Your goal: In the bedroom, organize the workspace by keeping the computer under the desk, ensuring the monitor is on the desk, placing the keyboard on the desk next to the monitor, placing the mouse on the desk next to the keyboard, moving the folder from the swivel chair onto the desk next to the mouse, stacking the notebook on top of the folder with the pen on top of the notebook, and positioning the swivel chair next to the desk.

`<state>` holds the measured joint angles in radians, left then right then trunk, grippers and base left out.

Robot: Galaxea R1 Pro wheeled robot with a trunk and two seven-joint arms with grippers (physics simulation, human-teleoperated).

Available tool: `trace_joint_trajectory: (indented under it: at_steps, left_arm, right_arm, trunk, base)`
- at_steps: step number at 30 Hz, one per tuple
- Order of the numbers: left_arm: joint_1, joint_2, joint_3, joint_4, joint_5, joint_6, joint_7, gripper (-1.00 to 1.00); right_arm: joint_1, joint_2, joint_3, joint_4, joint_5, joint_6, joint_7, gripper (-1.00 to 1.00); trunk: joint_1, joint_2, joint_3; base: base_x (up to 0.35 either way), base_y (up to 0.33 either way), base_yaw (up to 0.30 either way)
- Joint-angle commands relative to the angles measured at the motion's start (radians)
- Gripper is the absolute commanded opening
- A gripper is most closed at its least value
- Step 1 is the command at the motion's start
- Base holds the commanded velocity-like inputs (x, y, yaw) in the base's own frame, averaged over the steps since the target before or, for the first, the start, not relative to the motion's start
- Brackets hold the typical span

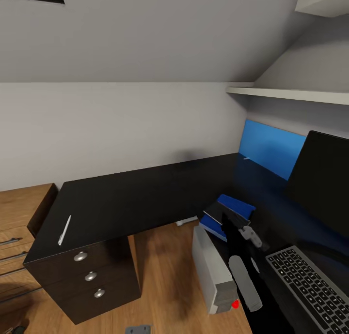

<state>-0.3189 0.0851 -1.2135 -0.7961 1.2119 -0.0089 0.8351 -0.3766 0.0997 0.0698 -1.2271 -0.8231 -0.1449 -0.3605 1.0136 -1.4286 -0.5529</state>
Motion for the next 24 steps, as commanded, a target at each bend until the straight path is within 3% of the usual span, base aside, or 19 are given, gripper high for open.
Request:
trace_joint_trajectory:
  at_steps: [1, 3, 6, 8, 10, 13, 16, 21, 24]
  left_arm:
    - [-0.002, 0.001, -0.006, 0.004, 0.005, -0.005, 0.006, 1.00]
    - [-0.002, 0.002, -0.008, 0.034, 0.007, -0.014, 0.006, 1.00]
    - [-0.002, 0.003, -0.011, 0.071, 0.010, -0.018, 0.004, 1.00]
    - [-0.002, 0.004, -0.013, 0.115, 0.012, -0.021, -0.019, 1.00]
    - [-0.002, 0.003, -0.014, 0.181, 0.015, -0.041, -0.104, 1.00]
    - [-0.002, 0.000, -0.015, 0.241, 0.023, -0.054, -0.178, 1.00]
    - [-0.002, -0.003, -0.015, 0.283, 0.052, -0.059, -0.219, 1.00]
    - [-0.002, -0.006, -0.016, 0.301, 0.081, -0.062, -0.237, 1.00]
    - [-0.002, -0.007, -0.017, 0.304, 0.086, -0.073, -0.240, 1.00]
  right_arm:
    - [-0.001, 0.000, 0.007, -0.001, 0.003, -0.004, -0.010, 1.00]
    - [-0.001, 0.001, 0.037, -0.004, 0.048, 0.021, -0.046, 1.00]
    - [-0.001, 0.001, 0.075, -0.022, 0.073, 0.051, -0.112, 1.00]
    - [-0.001, 0.001, 0.119, -0.053, 0.085, 0.079, -0.220, 1.00]
    - [-0.001, 0.001, 0.210, -0.090, 0.091, 0.123, -0.419, 1.00]
    - [-0.001, 0.001, 0.269, -0.099, 0.095, 0.127, -0.521, 1.00]
    - [-0.001, 0.000, 0.287, -0.102, 0.095, 0.090, -0.552, 1.00]
    - [-0.001, -0.001, 0.296, -0.095, 0.096, 0.008, -0.550, 1.00]
    - [-0.001, 0.000, 0.313, -0.066, 0.116, 0.015, -0.548, 1.00]
  trunk:
    - [0.000, -0.001, -0.001]
    - [0.000, -0.001, -0.001]
    - [0.000, -0.001, -0.001]
    - [0.000, -0.001, -0.001]
    - [0.000, -0.001, -0.001]
    - [0.000, -0.001, -0.001]
    - [0.000, -0.001, -0.001]
    - [0.000, -0.001, -0.001]
    - [0.000, -0.001, -0.001]
  base:
    - [-0.019, 0.072, 0.000]
    - [-0.093, 0.158, 0.000]
    - [-0.155, 0.221, 0.000]
    - [-0.186, 0.253, 0.000]
    - [-0.199, 0.266, 0.000]
    - [-0.170, 0.218, 0.000]
    - [-0.069, 0.084, 0.000]
    - [-0.020, 0.024, 0.000]
    - [-0.005, 0.006, 0.000]
